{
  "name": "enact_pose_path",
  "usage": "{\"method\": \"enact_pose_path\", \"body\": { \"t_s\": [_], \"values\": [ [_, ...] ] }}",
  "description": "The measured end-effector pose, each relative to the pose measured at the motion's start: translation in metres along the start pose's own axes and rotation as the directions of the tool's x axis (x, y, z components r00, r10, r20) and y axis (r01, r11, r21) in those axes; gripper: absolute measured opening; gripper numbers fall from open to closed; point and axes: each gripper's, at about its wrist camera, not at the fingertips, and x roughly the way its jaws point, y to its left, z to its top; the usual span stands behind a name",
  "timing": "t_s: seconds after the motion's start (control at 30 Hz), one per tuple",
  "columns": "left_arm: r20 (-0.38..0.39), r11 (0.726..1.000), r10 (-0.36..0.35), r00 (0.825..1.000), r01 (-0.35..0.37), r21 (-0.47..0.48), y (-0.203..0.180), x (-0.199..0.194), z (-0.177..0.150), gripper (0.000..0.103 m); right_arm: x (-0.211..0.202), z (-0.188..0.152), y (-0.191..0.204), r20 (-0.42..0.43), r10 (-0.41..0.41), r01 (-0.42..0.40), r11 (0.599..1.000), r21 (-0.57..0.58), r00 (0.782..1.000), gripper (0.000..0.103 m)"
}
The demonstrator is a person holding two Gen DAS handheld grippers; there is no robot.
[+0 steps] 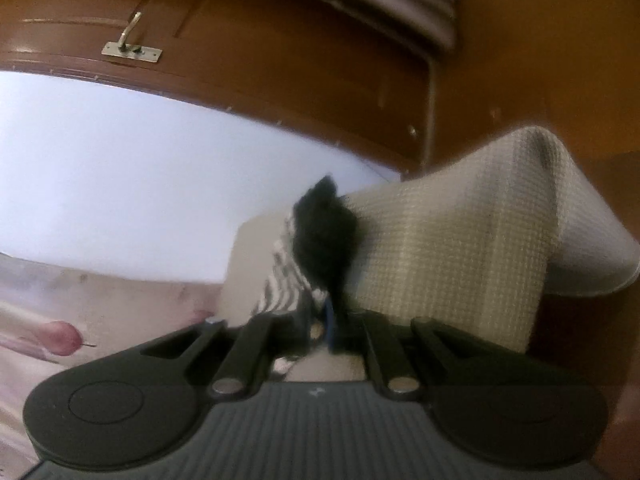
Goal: Fold small clothes
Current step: 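Grasp the black cuff of the other sleeve with the right tool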
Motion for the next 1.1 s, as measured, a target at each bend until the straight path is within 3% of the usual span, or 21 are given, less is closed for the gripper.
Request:
{"method": "enact_pose_path", "body": {
  "t_s": [0.17, 0.27, 0.33, 0.37, 0.43, 0.5, 0.67, 0.77, 0.83, 0.87, 0.9, 0.93, 0.97, 1.03, 1.1],
  "values": [
    [-0.001, 0.999, -0.019, 1.000, 0.019, -0.044, 0.005, -0.001, -0.001, 0.103, -0.022, -0.008, -0.003, -0.006, 0.016, -0.016, 1.000, 0.019, 1.000, 0.009],
    [0.002, 0.998, -0.024, 1.000, 0.024, -0.050, 0.006, -0.001, -0.001, 0.103, -0.032, -0.005, -0.010, -0.003, 0.039, -0.039, 0.995, 0.096, 0.999, 0.016],
    [0.003, 0.998, -0.030, 1.000, 0.030, -0.047, 0.005, 0.000, -0.001, 0.103, -0.035, 0.000, -0.012, 0.021, 0.047, -0.049, 0.993, 0.107, 0.999, 0.038],
    [0.003, 0.998, -0.035, 0.999, 0.035, -0.045, 0.005, 0.000, -0.001, 0.103, -0.033, 0.003, -0.009, 0.027, 0.050, -0.052, 0.994, 0.101, 0.998, 0.041],
    [0.002, 0.998, -0.048, 0.999, 0.048, -0.040, 0.004, 0.001, -0.001, 0.103, -0.028, 0.006, -0.003, 0.037, 0.057, -0.060, 0.993, 0.097, 0.998, 0.062],
    [-0.003, 0.997, -0.066, 0.998, 0.066, -0.032, 0.003, 0.002, -0.001, 0.103, -0.018, 0.011, 0.006, 0.054, 0.055, -0.059, 0.996, 0.064, 0.997, 0.070],
    [-0.014, 0.995, -0.086, 0.996, 0.085, -0.044, 0.004, 0.005, -0.001, 0.103, 0.008, 0.019, 0.010, 0.066, 0.064, -0.069, 0.994, 0.084, 0.996, 0.072],
    [-0.018, 0.995, -0.092, 0.996, 0.091, -0.052, 0.005, 0.006, -0.001, 0.103, 0.017, 0.022, 0.030, 0.062, 0.018, -0.017, 0.999, -0.029, 0.998, 0.074],
    [-0.016, 0.994, -0.093, 0.996, 0.092, -0.051, 0.005, 0.005, -0.002, 0.103, 0.023, 0.021, 0.041, 0.036, -0.018, 0.021, 0.994, -0.103, 0.999, 0.071],
    [-0.016, 0.994, -0.093, 0.995, 0.093, -0.052, 0.005, 0.006, -0.002, 0.103, 0.026, 0.021, 0.047, 0.028, -0.049, 0.052, 0.987, -0.152, 0.998, 0.062],
    [-0.017, 0.994, -0.094, 0.995, 0.093, -0.053, 0.005, 0.006, -0.002, 0.103, 0.028, 0.022, 0.051, 0.034, -0.096, 0.101, 0.974, -0.201, 0.995, 0.024],
    [-0.018, 0.994, -0.094, 0.995, 0.093, -0.053, 0.006, 0.006, -0.002, 0.103, 0.032, 0.023, 0.051, 0.025, -0.138, 0.141, 0.965, -0.220, 0.990, 0.009],
    [-0.017, 0.994, -0.095, 0.995, 0.094, -0.053, 0.006, 0.006, -0.002, 0.103, 0.033, 0.027, 0.046, 0.039, -0.171, 0.175, 0.964, -0.201, 0.985, 0.009],
    [-0.017, 0.994, -0.095, 0.995, 0.094, -0.055, 0.006, 0.006, -0.001, 0.103, 0.022, 0.031, 0.040, 0.094, -0.161, 0.173, 0.975, -0.140, 0.983, 0.009],
    [-0.016, 0.994, -0.096, 0.995, 0.095, -0.054, 0.006, 0.006, -0.002, 0.103, 0.006, 0.030, 0.043, 0.166, -0.091, 0.113, 0.986, -0.126, 0.982, 0.010]
  ]
}}
